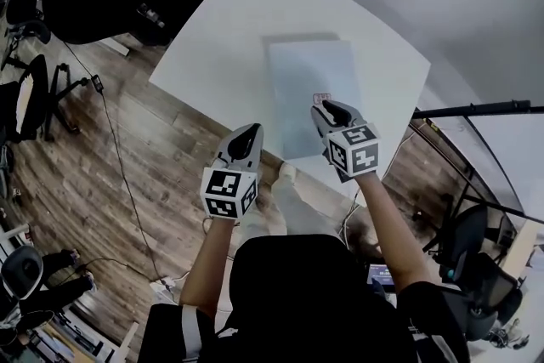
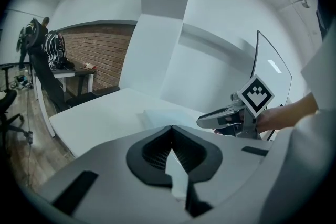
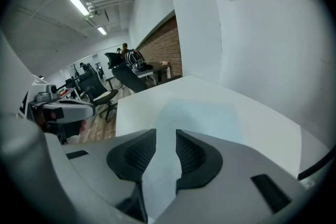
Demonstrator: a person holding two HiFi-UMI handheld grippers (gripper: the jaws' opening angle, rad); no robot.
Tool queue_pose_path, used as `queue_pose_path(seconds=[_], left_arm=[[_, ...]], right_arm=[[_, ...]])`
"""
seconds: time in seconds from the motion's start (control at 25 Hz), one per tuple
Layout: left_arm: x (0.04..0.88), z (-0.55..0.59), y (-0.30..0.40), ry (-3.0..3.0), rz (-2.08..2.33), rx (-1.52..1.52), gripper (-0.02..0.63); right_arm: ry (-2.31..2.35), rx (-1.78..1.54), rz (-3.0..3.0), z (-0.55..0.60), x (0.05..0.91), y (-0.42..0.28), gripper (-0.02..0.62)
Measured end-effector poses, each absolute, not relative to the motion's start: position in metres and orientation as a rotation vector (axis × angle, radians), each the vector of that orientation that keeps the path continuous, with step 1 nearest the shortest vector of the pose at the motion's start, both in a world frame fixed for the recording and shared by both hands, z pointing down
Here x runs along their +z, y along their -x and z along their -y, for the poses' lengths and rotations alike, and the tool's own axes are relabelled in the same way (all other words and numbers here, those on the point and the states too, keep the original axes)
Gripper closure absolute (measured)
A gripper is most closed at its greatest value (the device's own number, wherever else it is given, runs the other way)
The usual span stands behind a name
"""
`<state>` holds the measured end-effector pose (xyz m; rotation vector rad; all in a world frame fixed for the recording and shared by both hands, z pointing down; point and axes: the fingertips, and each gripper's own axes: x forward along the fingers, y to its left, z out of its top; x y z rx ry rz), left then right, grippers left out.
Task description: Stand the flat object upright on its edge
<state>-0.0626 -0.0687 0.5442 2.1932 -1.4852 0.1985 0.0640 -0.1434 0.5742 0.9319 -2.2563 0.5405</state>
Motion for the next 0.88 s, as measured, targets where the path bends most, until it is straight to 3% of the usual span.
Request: queue_pose_path(seconds=[0.36, 0.88], left_arm=[[0.555, 0.077, 0.058, -2.157, 1.487, 0.199, 0.594], [0.571, 0.085, 0.059, -2.093, 1.503, 0.206, 0.594]], right_arm=[[-0.908, 0.560, 2.137, 0.174, 0.605, -0.082, 0.351], [-0.858, 0.559, 2.018, 0.199, 0.643, -0.096, 0.307]])
